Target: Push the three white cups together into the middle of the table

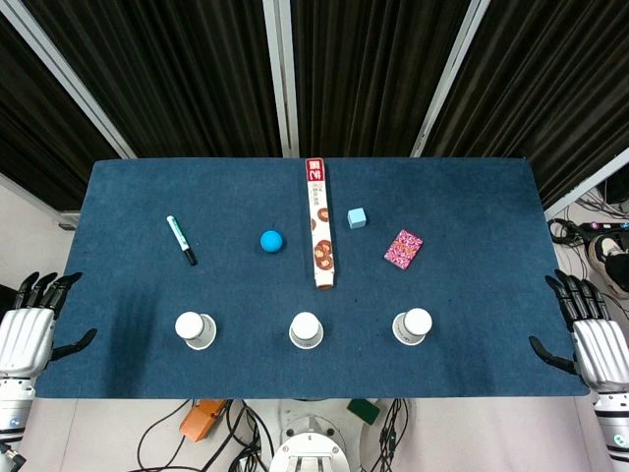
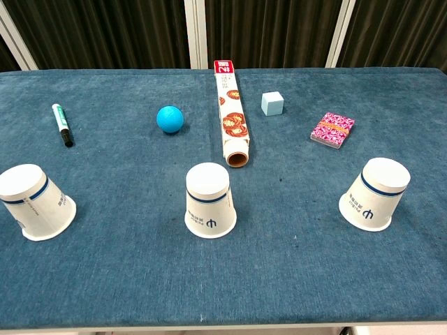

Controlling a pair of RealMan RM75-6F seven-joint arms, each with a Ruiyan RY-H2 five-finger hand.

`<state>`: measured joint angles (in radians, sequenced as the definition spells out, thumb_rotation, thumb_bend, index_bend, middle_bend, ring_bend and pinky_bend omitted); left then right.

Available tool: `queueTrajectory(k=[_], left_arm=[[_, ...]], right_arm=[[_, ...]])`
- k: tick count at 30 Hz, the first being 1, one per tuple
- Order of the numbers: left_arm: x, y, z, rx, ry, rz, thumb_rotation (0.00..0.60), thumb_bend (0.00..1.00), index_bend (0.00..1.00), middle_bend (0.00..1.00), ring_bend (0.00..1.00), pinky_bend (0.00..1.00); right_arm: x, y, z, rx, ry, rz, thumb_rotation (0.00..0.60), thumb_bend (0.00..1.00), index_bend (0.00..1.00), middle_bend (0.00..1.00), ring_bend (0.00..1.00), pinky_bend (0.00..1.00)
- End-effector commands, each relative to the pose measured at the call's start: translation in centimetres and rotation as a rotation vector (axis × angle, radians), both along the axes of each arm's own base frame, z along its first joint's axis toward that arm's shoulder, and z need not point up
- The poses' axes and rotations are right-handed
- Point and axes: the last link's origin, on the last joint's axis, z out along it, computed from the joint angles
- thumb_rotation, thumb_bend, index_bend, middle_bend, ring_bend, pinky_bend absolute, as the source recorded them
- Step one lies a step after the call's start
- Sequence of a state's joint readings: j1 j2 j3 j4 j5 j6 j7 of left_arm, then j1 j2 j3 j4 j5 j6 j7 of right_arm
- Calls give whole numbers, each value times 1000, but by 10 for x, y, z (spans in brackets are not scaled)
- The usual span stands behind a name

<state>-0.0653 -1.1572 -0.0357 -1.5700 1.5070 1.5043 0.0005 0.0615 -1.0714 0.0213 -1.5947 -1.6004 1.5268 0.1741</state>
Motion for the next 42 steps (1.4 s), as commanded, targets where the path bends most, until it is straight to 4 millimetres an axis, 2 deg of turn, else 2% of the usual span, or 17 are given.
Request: queueTrajectory(k=[1, 5, 9, 13, 22, 30, 42], left_arm=[[-2, 1, -1, -4, 1, 13, 600, 198, 127, 176, 102, 0], [-4, 0, -2, -11, 0, 28, 600, 198, 127, 176, 103, 0], [-4, 0, -4, -26, -2, 28, 600, 195, 127, 176, 103, 0], [3, 4, -14, -79, -6, 6, 600, 191, 137, 176, 104, 0], [51, 28, -58, -317, -16, -178, 600, 183, 202, 176, 101, 0], [72, 43, -82, -428, 19, -222, 600, 199, 226, 176, 98, 0], [67, 45, -91, -468, 51, -167, 600, 231, 260, 176, 97, 0]], right_arm=[[3, -4, -3, 7, 1, 6, 600, 382, 0, 55, 0, 21], [6, -9, -3, 7, 5, 11, 600, 382, 0, 55, 0, 22], [8, -10, 6, -27, 12, 21, 600, 382, 0, 55, 0, 22], [9, -10, 12, -44, 10, 22, 600, 382, 0, 55, 0, 22], [12, -12, 15, -61, 9, 34, 600, 382, 0, 55, 0, 22], [10, -12, 14, -60, 7, 26, 600, 382, 0, 55, 0, 22], [6, -15, 11, -45, 4, 16, 600, 382, 0, 55, 0, 22]])
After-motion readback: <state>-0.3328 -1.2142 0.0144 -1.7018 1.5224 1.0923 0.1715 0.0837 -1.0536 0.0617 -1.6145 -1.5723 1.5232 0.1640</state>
